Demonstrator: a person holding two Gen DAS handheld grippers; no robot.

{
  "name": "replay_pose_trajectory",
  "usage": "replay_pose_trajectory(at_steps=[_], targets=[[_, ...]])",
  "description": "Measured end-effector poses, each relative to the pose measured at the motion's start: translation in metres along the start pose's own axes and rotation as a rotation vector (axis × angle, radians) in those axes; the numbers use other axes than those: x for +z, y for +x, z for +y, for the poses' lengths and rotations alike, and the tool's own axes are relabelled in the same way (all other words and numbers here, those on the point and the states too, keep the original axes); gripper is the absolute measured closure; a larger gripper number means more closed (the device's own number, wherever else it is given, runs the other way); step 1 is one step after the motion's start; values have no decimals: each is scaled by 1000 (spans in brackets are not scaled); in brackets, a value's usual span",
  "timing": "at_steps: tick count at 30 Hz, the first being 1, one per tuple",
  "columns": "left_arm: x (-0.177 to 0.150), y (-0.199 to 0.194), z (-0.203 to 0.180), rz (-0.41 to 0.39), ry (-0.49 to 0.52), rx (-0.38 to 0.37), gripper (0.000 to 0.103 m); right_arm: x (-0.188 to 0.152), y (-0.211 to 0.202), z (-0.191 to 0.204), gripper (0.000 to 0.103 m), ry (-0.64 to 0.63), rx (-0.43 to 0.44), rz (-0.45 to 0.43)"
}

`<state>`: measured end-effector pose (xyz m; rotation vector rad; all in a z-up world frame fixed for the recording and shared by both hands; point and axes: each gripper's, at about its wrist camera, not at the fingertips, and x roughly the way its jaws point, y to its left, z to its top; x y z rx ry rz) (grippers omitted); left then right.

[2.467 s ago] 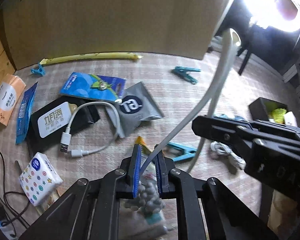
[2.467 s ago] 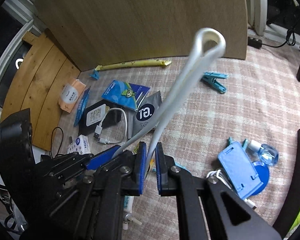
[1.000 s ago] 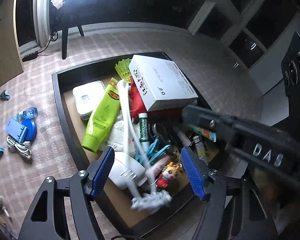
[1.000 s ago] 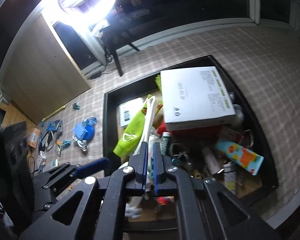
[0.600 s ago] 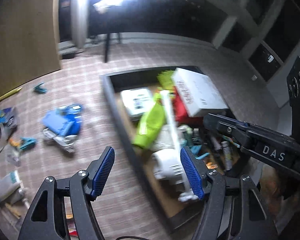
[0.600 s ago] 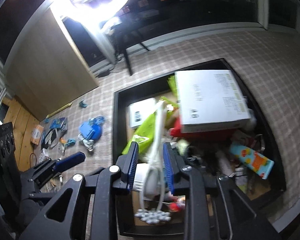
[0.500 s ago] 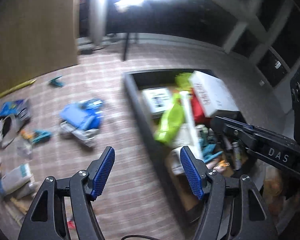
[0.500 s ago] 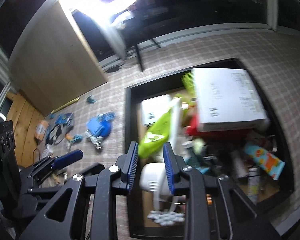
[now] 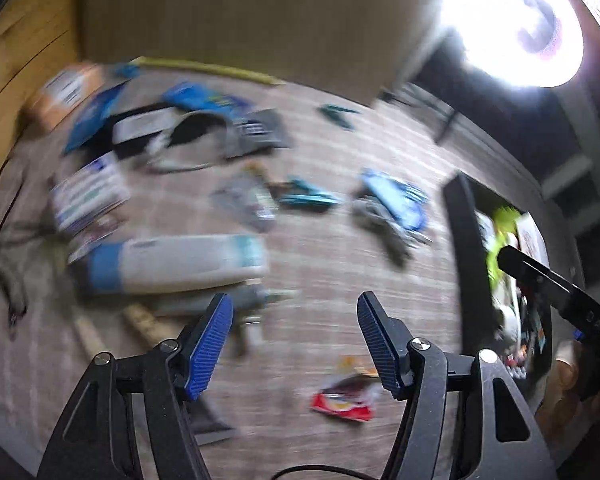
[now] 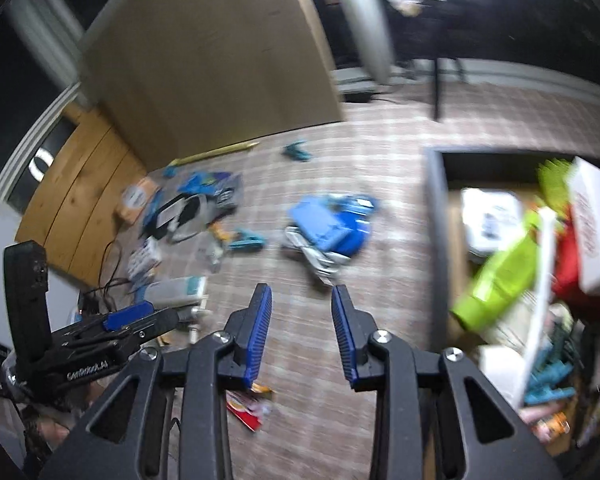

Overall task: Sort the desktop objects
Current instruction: 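Release the holder in the tray and move the right gripper back, then grasp the white lotion bottle with blue cap with the right gripper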

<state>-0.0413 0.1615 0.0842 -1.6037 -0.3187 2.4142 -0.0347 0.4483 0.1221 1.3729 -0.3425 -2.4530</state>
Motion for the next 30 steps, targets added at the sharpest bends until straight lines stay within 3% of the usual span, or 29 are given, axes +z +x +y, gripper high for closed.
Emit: replay_pose_trajectory(at_steps=[6, 14, 20, 25, 30], targets=[[-1, -1, 51, -20, -128, 36, 47, 18, 42, 52, 72, -168, 43, 38], [-4, 16, 81, 4, -247, 3, 53, 34, 120, 123, 72, -435, 120, 233], [1, 31, 98, 19, -315, 6, 58, 38, 176, 144, 72, -451, 157, 366], [4, 38, 104, 22, -339, 12, 63, 41, 202, 153, 72, -460, 195, 414], [12, 46, 106, 19, -338, 3, 61, 44, 218, 153, 72, -451, 224, 442]])
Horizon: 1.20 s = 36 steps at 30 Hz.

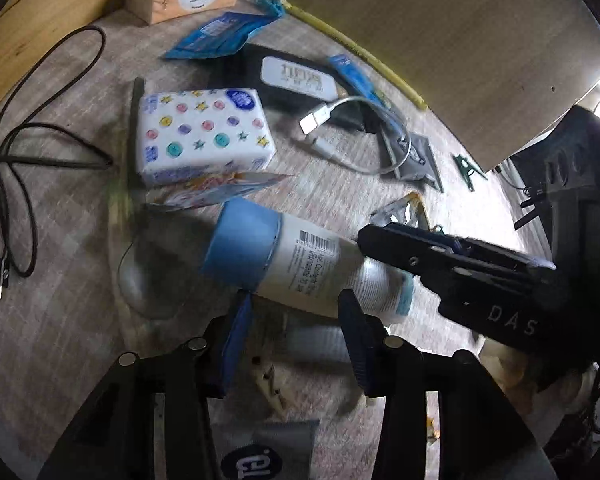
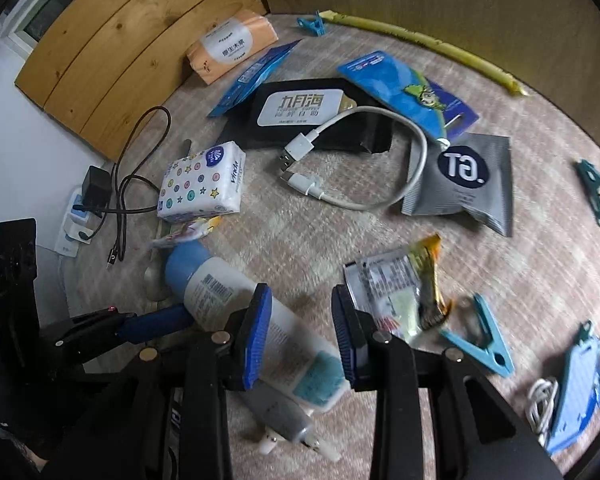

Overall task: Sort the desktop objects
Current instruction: 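Grasp the white lotion bottle with blue cap with the right gripper, then lift the lotion bottle upright and carry it to the black tray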

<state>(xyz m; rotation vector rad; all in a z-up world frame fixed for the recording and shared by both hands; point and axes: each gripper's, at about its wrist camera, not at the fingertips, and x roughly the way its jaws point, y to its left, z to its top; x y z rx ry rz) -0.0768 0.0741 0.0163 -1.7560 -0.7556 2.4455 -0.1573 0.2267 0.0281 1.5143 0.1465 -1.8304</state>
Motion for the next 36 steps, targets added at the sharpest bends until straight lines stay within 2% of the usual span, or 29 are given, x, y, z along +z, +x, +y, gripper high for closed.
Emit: replay_pose_trajectory(at_steps=[9, 11, 16, 21, 24, 30, 36], targets=[[16, 8, -20, -16, 91, 17, 59, -5, -1, -25, 74, 149, 160, 25], [17, 8, -20, -17, 114, 13, 59, -4, -2, -25, 74, 130, 151, 26], [17, 9, -16, -1, 94, -23, 58, 5, 3, -14, 73, 98, 143, 10], [17, 13, -21, 5, 108, -28, 53, 14, 13, -9, 60, 88, 185, 48], [18, 14, -24, -2, 125, -20, 54, 11, 17, 0, 60, 71, 180, 64], [14, 9, -39, -9, 177, -37, 55, 0, 0, 1, 63, 96, 136, 3], [9, -10, -72, -39, 258, -62, 56, -12, -43, -3, 63, 120, 87, -96]])
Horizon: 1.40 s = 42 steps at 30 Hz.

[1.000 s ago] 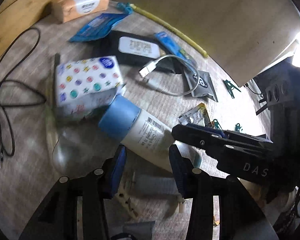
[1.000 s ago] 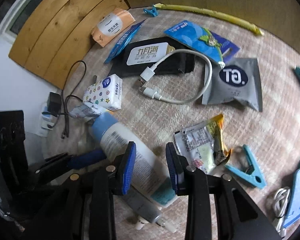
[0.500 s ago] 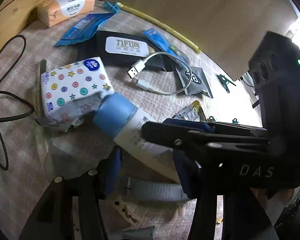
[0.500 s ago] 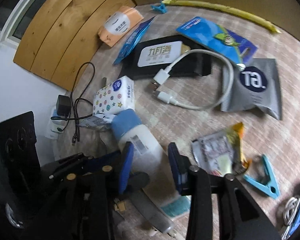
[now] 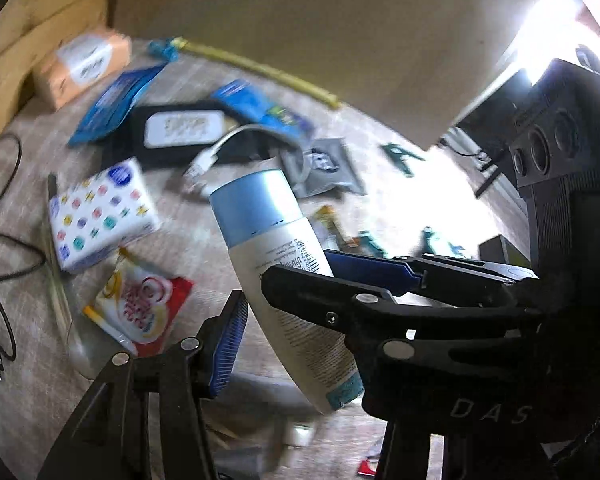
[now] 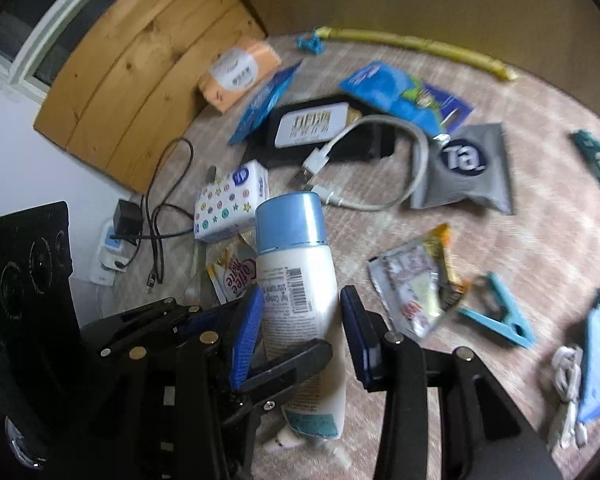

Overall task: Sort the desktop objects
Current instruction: 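Lift the lotion bottle upright and carry it to the black tray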

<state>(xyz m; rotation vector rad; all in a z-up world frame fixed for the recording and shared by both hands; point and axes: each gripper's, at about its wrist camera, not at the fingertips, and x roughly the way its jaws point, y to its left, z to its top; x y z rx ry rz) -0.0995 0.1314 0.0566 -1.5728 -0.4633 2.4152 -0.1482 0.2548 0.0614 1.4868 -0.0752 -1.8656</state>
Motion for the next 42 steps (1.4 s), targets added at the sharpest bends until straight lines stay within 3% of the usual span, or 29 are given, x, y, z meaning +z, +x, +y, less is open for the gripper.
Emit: replay_pose_trajectory(at_steps=[10, 19, 31, 42], targets=[[-6, -16, -81, -4, 199, -57, 56, -35, -81, -24, 63, 104, -72, -165], [-36, -4, -176, 62, 400, -163, 56, -113, -157, -73, 63, 271, -183, -290], [-107, 9, -297, 169, 610, -312, 56, -225, -237, -125, 63, 463, -323, -381], [-149, 9, -356, 198, 700, -346, 56, -289, -282, -150, 63, 547, -382, -433]])
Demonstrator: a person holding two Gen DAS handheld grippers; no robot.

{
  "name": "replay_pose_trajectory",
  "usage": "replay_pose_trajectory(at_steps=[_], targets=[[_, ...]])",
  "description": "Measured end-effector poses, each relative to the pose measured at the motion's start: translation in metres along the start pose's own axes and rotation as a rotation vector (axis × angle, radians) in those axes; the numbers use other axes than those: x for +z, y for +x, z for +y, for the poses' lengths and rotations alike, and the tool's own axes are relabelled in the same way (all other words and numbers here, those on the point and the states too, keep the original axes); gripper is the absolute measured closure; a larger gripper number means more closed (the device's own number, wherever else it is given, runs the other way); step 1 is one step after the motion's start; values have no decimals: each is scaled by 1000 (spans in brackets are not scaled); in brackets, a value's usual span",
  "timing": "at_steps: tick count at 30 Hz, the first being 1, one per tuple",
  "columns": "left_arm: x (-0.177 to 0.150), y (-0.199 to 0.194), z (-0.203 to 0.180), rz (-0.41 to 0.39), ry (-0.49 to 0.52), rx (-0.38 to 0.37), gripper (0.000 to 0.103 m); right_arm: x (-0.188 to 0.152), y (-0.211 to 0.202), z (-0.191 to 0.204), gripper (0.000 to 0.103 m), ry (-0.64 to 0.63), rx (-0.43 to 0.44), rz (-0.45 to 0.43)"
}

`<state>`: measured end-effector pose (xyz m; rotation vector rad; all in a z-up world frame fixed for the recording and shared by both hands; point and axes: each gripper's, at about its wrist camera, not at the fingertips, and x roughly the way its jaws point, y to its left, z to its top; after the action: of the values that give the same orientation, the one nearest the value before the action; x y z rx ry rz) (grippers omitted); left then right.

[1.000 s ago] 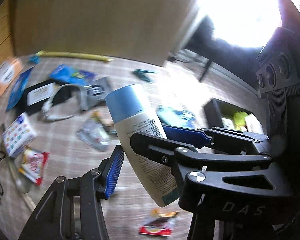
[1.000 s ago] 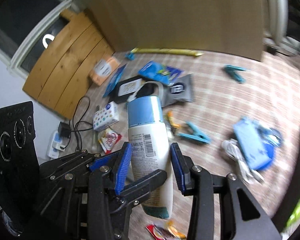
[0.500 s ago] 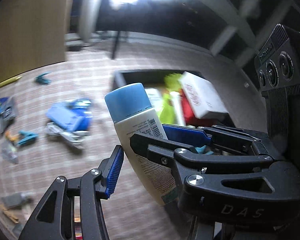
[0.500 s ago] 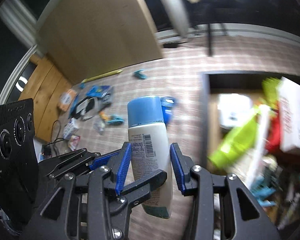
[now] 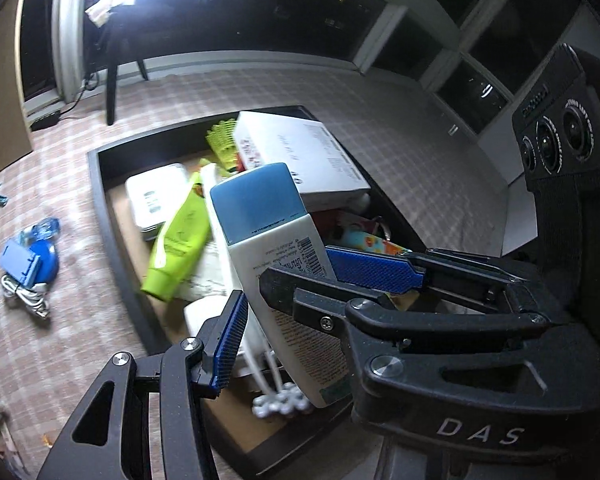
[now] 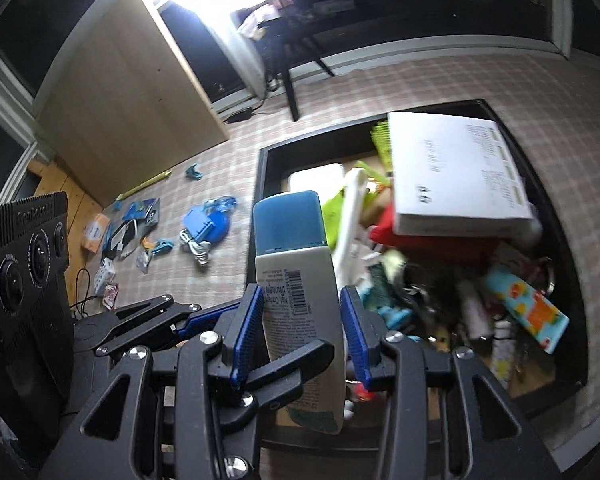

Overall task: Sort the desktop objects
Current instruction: 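Lift the lotion bottle upright and carry it to the black tray, then lower the bottle into the tray and open the right gripper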

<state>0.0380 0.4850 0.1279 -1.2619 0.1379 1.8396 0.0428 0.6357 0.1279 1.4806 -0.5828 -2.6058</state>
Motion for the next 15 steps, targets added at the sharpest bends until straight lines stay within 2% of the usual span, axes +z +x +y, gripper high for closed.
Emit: replay_pose_trajectory(at_steps=[6, 8, 9, 12, 15], targets=[[1, 4, -17, 0, 15, -1, 56, -3, -13, -10, 62, -3, -18, -13], [5, 9, -20, 15, 17, 30, 47, -3, -15, -10, 62, -12, -25, -16], [6, 9, -19, 13, 10, 61, 45, -3, -17, -10, 61, -15, -39, -21], [5, 2, -11, -6, -22, 67, 45, 0, -23, -10, 56, -19, -99, -50], [3, -11, 4, -34, -51, 92, 45, 2, -28, -10, 56, -18, -92, -66]])
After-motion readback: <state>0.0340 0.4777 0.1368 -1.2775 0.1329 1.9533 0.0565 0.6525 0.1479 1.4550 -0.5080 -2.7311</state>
